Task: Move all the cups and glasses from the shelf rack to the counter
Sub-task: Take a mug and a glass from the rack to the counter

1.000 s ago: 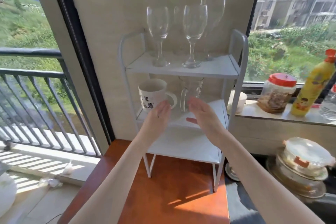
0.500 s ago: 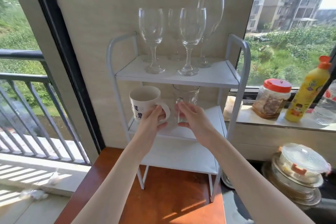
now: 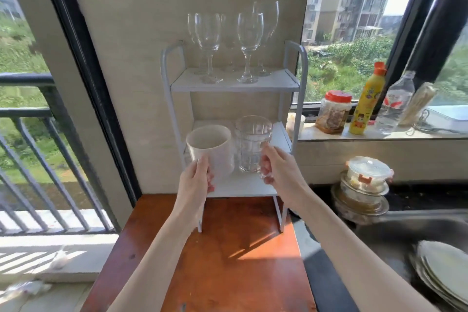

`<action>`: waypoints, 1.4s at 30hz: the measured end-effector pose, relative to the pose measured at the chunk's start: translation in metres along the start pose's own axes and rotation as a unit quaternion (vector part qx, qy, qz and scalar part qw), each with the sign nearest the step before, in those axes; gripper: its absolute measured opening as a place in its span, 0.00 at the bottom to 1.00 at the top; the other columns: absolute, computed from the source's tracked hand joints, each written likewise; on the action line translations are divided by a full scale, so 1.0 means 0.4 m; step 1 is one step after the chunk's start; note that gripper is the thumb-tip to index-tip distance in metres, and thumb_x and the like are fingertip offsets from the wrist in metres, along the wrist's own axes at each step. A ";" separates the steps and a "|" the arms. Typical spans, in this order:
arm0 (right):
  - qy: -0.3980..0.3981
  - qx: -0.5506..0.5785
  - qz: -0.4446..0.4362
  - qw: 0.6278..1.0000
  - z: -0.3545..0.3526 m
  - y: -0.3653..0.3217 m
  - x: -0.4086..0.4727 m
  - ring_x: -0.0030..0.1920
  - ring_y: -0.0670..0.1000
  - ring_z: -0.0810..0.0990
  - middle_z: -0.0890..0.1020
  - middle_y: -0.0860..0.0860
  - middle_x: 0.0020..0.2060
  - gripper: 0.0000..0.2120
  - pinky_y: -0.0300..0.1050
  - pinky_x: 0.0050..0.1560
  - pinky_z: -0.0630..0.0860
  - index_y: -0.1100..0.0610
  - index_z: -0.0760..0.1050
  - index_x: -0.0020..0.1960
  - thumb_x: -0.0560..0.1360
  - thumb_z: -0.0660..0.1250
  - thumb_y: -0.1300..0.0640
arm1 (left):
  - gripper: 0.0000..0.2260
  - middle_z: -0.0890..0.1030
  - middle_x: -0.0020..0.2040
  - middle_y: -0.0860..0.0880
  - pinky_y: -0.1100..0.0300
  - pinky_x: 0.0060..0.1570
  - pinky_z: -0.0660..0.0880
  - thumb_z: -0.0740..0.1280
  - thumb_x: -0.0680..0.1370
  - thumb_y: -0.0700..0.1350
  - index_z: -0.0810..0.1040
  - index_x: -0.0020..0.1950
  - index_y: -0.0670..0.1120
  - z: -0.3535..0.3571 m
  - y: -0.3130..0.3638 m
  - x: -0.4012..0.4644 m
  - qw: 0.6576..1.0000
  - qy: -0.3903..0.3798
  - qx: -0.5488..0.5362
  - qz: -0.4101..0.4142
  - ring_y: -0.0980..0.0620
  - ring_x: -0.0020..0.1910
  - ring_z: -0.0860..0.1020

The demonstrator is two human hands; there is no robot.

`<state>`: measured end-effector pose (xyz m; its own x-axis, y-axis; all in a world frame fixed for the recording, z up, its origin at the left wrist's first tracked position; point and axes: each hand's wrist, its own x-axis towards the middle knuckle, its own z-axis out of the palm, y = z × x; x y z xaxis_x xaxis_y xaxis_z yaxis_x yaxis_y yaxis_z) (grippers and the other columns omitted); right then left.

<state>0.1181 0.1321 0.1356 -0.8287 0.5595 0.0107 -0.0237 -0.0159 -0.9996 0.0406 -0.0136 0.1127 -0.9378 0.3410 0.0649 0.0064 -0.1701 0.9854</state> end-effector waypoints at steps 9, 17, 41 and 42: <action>0.141 0.011 0.024 0.990 -0.186 0.073 -0.403 0.26 0.46 0.59 0.63 0.47 0.25 0.12 0.39 0.27 0.58 0.56 0.69 0.36 0.77 0.58 0.54 | 0.14 0.67 0.28 0.51 0.60 0.36 0.71 0.59 0.79 0.50 0.71 0.34 0.48 0.055 -0.035 -0.265 0.994 -0.082 0.043 -0.057 0.55 0.30 0.67; 0.328 0.024 0.022 0.944 -0.492 0.080 -0.789 0.27 0.48 0.58 0.62 0.47 0.22 0.14 0.44 0.30 0.54 0.53 0.62 0.29 0.72 0.58 0.57 | 0.15 0.61 0.21 0.55 0.61 0.27 0.57 0.57 0.77 0.40 0.62 0.30 0.47 0.293 -0.079 -0.582 0.960 -0.267 0.003 -0.077 0.56 0.22 0.59; 0.667 0.044 0.025 0.744 -1.410 0.108 -2.001 0.27 0.48 0.58 0.61 0.45 0.21 0.17 0.44 0.31 0.54 0.53 0.60 0.30 0.77 0.56 0.53 | 0.13 0.61 0.24 0.53 0.59 0.32 0.61 0.58 0.77 0.44 0.64 0.32 0.47 1.247 -0.199 -1.775 0.770 -0.623 0.021 -0.138 0.53 0.27 0.58; 0.674 0.043 0.029 0.737 -1.449 0.110 -2.025 0.27 0.48 0.58 0.61 0.45 0.21 0.17 0.44 0.31 0.55 0.53 0.60 0.29 0.77 0.55 0.53 | 0.13 0.62 0.24 0.53 0.60 0.32 0.62 0.58 0.77 0.45 0.65 0.32 0.47 1.294 -0.210 -1.807 0.762 -0.632 0.027 -0.139 0.53 0.27 0.59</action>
<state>1.1125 0.1583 0.0678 0.4780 0.8693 -0.1259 -0.0943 -0.0917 -0.9913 0.8977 0.2329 0.0644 0.1783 0.9807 -0.0807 -0.0854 0.0971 0.9916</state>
